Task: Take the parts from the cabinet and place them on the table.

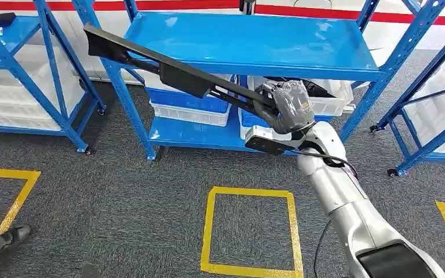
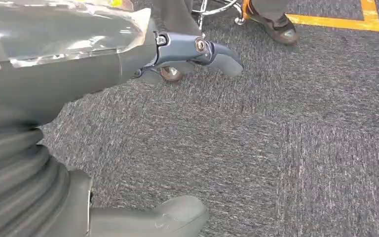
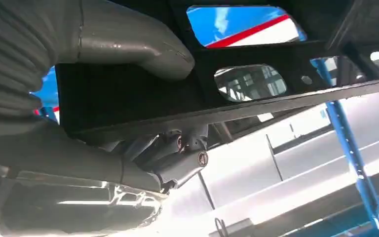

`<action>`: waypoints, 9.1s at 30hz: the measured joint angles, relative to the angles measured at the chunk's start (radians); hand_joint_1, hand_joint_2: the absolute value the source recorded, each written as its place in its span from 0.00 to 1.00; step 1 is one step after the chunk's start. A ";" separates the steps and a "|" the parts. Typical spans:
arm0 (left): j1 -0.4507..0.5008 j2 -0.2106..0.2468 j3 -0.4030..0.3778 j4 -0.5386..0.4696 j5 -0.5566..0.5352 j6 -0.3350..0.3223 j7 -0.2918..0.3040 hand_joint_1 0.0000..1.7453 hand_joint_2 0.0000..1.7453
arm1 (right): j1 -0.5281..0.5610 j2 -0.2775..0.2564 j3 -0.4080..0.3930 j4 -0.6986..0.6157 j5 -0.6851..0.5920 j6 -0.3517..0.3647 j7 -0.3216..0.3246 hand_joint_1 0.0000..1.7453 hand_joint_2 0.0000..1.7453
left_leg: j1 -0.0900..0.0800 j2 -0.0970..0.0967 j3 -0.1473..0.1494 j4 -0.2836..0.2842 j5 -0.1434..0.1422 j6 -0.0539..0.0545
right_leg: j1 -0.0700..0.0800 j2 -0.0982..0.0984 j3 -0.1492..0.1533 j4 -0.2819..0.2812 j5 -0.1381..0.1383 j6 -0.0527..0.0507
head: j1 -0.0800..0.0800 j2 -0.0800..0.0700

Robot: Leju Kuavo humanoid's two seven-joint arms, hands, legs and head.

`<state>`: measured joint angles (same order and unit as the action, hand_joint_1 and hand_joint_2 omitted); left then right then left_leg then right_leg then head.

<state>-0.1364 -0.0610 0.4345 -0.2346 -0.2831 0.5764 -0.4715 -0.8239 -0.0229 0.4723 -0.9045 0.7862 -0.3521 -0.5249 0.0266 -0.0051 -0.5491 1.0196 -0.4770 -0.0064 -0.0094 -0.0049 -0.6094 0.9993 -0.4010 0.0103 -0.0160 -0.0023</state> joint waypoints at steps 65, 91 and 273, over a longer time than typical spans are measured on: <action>0.038 0.011 0.076 0.002 0.016 -0.005 -0.039 0.00 1.00 | 0.014 0.091 0.101 0.048 0.076 0.055 0.000 1.00 1.00 | -0.009 0.009 -0.013 -0.029 0.039 0.044 | 0.012 0.003 -0.017 0.013 -0.003 0.011 | -0.003 0.000; 0.028 0.019 0.081 0.002 -0.018 -0.014 -0.029 0.00 1.00 | 0.014 0.100 0.140 0.066 0.068 0.039 -0.013 1.00 1.00 | -0.009 0.002 -0.006 -0.003 0.004 0.007 | 0.007 0.006 -0.002 0.011 -0.008 -0.006 | 0.001 0.000; -0.053 -0.017 0.137 0.006 -0.141 -0.004 -0.087 0.00 1.00 | 0.151 -0.086 -0.029 -0.106 0.083 -0.060 0.090 1.00 1.00 | -0.003 -0.068 -0.040 0.004 0.020 0.022 | 0.006 0.079 -0.004 0.012 -0.016 -0.008 | 0.005 0.000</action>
<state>-0.1893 -0.0778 0.5714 -0.2285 -0.4238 0.5722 -0.5581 -0.6730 -0.1087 0.4429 -1.0105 0.8690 -0.4124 -0.4345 0.0237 -0.0731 -0.5886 1.0238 -0.4566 0.0156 -0.0034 0.0737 -0.6131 1.0113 -0.4169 0.0024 -0.0107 -0.0023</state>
